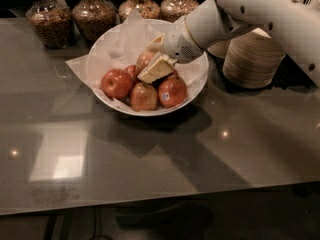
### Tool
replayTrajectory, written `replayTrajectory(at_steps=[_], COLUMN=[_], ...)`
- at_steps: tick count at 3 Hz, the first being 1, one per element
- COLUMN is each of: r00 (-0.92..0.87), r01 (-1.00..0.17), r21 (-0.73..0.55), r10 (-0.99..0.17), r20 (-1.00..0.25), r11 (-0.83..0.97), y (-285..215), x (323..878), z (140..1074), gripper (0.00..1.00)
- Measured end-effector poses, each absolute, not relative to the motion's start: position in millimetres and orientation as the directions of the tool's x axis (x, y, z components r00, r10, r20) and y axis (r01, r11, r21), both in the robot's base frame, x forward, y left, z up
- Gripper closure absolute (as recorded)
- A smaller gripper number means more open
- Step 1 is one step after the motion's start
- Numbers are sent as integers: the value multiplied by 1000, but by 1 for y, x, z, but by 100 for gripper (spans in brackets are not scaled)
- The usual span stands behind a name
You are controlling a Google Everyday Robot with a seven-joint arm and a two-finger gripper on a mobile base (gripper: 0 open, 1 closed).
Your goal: Pick apple from white bowl
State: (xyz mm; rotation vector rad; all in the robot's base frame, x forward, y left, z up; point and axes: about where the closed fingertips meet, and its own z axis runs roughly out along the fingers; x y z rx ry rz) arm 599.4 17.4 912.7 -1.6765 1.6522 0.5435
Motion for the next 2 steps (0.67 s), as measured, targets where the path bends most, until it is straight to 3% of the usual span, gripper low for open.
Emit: replayTrajectory(at_steps=[2], r00=[202], r01=[-958], r21=[-280], r10=[-548], r20=[-812], r11=[62], y=[6], x=[579], z=[979], gripper=[100])
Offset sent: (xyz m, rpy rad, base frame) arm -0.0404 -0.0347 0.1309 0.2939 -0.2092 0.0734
